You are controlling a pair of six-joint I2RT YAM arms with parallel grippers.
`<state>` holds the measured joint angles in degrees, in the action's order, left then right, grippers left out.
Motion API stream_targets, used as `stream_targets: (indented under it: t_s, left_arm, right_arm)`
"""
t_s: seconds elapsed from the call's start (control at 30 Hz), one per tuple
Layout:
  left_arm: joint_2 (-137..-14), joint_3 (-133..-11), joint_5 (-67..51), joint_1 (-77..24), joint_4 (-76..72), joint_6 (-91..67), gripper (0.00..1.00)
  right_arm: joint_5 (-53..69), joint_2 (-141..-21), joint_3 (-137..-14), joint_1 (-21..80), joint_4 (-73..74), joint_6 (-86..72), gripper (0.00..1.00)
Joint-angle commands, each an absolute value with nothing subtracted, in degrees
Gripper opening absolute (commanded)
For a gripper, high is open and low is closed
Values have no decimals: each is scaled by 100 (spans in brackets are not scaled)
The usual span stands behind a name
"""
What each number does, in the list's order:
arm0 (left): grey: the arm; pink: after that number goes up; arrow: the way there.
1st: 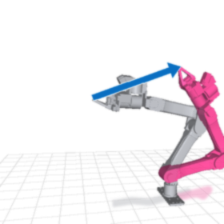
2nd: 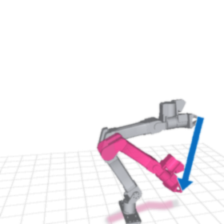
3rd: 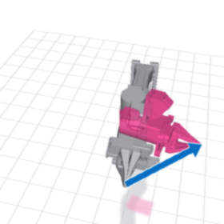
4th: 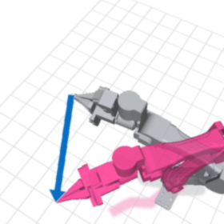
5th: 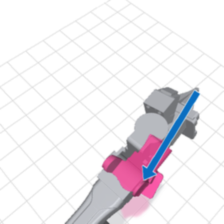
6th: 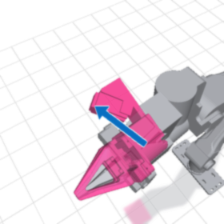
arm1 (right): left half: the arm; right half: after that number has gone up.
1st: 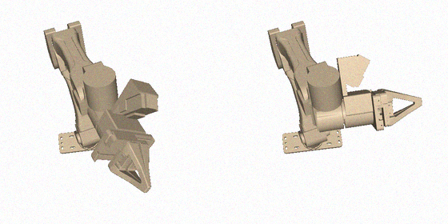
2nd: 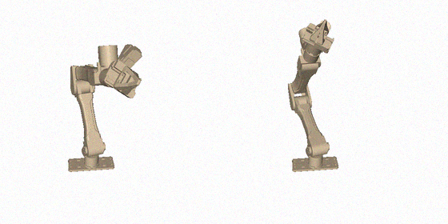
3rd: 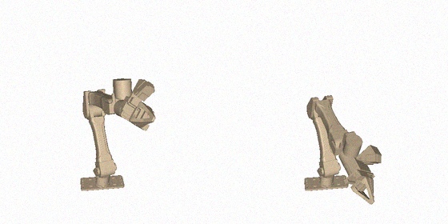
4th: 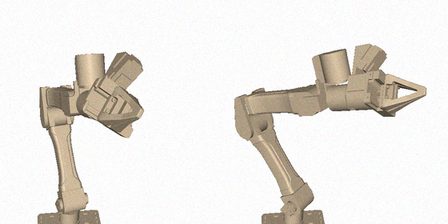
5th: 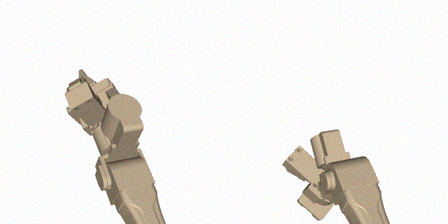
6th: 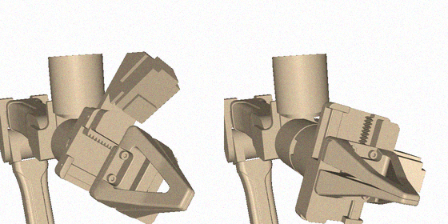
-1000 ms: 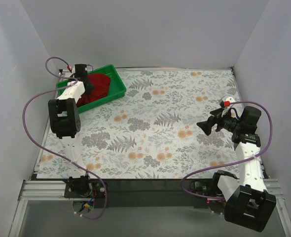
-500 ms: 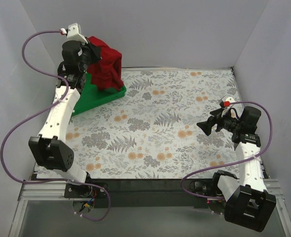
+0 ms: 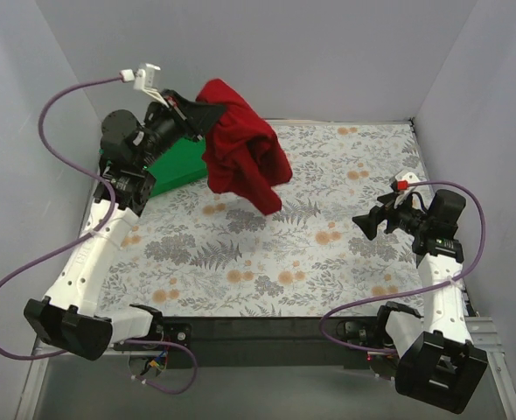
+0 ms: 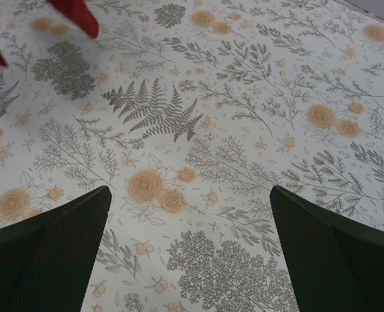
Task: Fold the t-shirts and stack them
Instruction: Move the tshirt to the center of the board
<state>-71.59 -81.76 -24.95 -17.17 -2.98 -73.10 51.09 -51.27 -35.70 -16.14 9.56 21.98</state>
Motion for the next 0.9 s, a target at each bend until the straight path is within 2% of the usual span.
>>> stream_targets:
  t_s: [0.0,0.17,0.27,0.43,0.6,0.87]
  left_arm:
    - [-6909,-7359,-2516,-2143,-509,-7646,0]
    - [-6776,-5963,-1926,-3038,-877,-7839,0]
    - [-6899,-5530,-1452,-3620,-1072,-7936,0]
    - [-7303,-5300,-599,-4463,-1239,-7989,0]
    - [-8041,-5387,104,-4816,-1476,-8121,0]
    - [-8973,-5722,203,-5159,-2004,-8253,0]
  right_arm:
    - [5246,-4949,-3753,-1714,1106,2521,98]
    - [6054,-4772,-4191,-1714,2090,3400,98]
    - [6223,-4825,-4508,-1705,2697,3831,98]
    - [6389,-4939,-4737,-1705,3093,3920,98]
    - [6873,-4843,-4799,-1425,3393,3876,98]
    - [6179,-4737,-4843,-791,3436,3744,98]
